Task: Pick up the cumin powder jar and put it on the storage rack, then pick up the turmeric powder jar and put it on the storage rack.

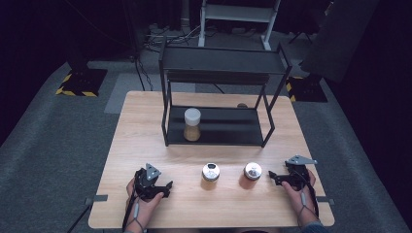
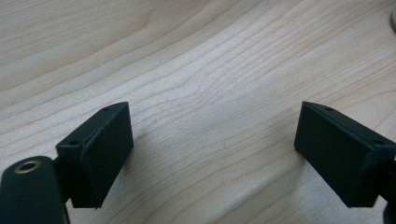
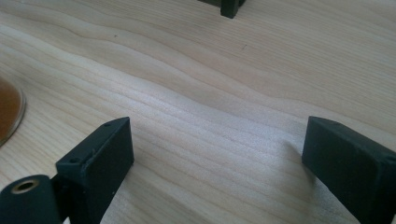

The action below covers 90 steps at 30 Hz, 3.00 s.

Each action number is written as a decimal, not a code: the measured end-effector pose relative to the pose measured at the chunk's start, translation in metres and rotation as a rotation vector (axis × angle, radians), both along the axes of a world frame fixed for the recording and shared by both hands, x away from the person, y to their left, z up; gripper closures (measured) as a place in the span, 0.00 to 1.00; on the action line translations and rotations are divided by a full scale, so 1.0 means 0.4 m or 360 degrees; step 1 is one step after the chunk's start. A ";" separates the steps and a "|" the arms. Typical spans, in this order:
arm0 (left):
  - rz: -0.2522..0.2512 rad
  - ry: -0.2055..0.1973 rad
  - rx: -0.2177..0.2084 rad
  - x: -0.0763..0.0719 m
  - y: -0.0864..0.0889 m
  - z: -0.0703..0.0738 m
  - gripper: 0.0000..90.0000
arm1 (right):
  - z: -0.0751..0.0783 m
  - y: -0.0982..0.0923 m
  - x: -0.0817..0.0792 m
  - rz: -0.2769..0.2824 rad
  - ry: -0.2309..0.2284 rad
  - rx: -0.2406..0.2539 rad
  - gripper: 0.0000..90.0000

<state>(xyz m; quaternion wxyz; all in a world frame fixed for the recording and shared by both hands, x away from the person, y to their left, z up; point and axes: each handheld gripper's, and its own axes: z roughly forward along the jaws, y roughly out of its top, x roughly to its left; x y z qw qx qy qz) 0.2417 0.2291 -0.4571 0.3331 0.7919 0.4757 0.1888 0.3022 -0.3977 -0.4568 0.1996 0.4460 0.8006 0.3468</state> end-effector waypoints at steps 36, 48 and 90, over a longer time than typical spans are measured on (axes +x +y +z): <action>0.0041 0.0001 0.0005 -0.005 -0.011 0.000 0.10 | 0.125 0.049 -0.030 0.0075 -0.0090 0.0066 0.15; 0.0043 0.0002 0.0007 -0.006 -0.012 0.001 0.10 | 0.243 0.119 -0.033 0.0227 -0.0153 0.0155 0.14; 0.0046 -0.0002 0.0004 -0.008 -0.013 -0.001 0.10 | 0.083 0.490 -0.009 0.0705 -0.0011 0.0089 0.33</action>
